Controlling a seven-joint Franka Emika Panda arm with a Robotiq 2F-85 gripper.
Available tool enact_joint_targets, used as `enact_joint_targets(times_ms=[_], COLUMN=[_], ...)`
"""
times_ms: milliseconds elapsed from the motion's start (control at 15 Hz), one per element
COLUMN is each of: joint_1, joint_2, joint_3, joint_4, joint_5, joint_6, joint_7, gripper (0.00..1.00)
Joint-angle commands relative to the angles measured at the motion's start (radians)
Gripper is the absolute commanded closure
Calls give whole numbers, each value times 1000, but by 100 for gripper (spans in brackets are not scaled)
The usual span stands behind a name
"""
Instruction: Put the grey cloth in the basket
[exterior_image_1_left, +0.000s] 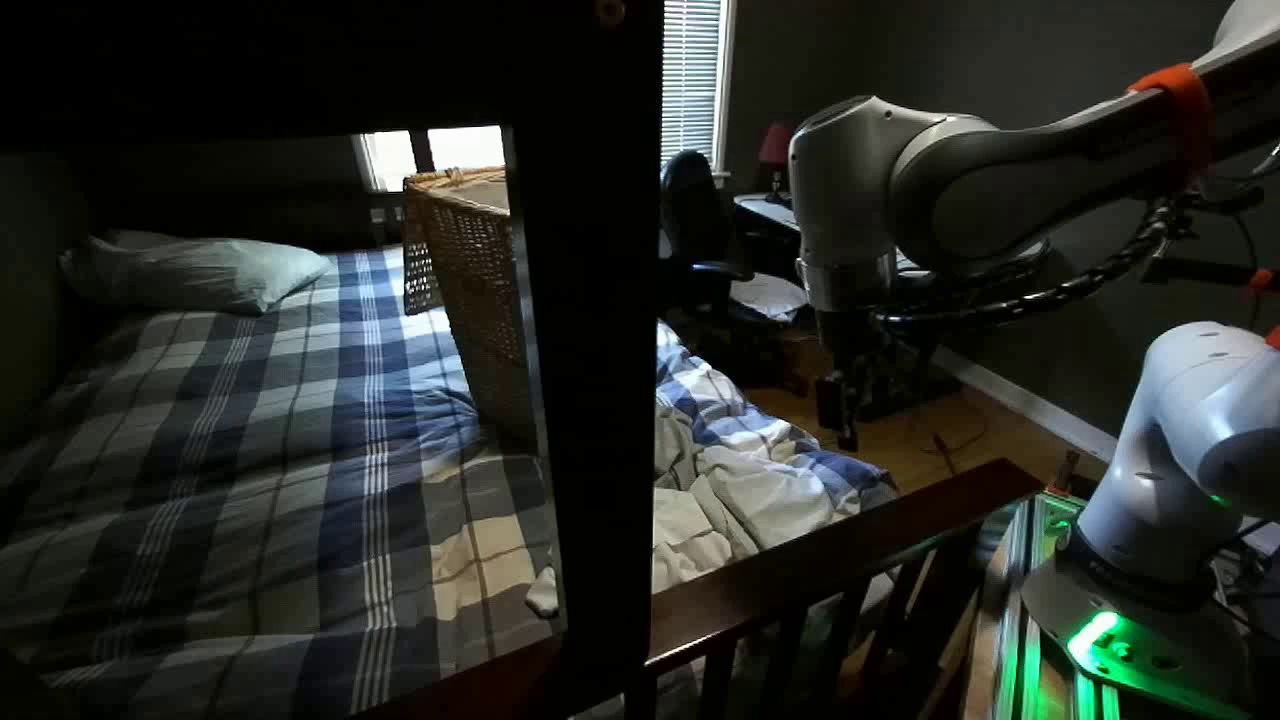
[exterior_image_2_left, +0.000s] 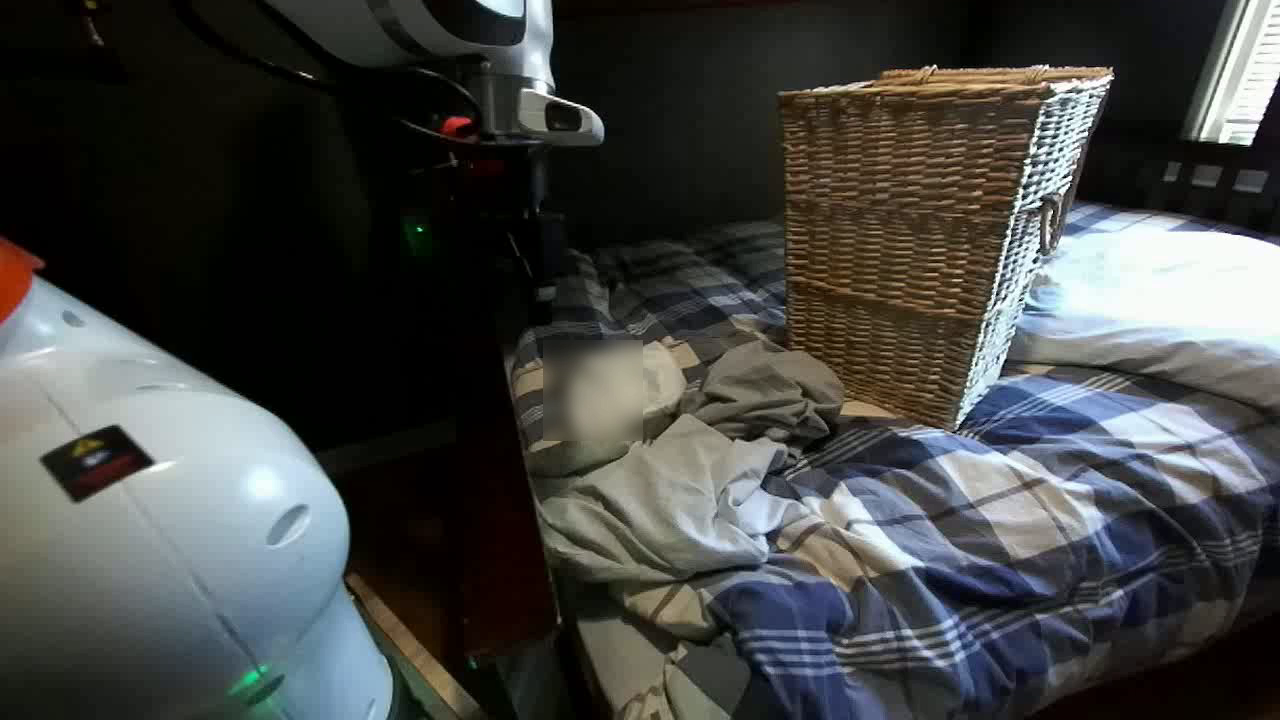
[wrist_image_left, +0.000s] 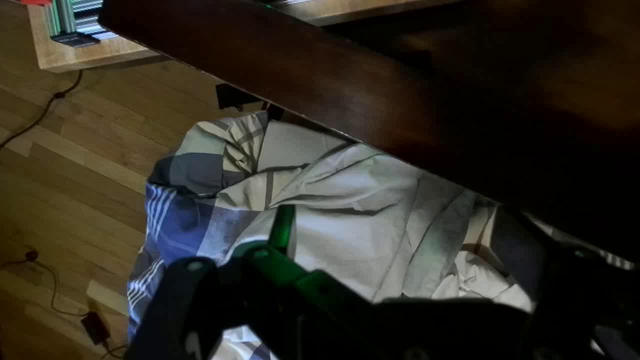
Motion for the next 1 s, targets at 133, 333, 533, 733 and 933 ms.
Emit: enact_joint_targets(times_ms=[133,333,533,733,933], joint_1=[13,13,10,-18,-44], joint_2=[2,2,32,109,212], joint_3=[-13,-13,-22,-60,-114], joint_4=[2,2,14,34,61], joint_5=[-5,-5,-9,-34,-40], joint_6=[-2,-2,17,219,414], joint_7=[5,5,-21,-84,-140], gripper=[0,0,0,0,0])
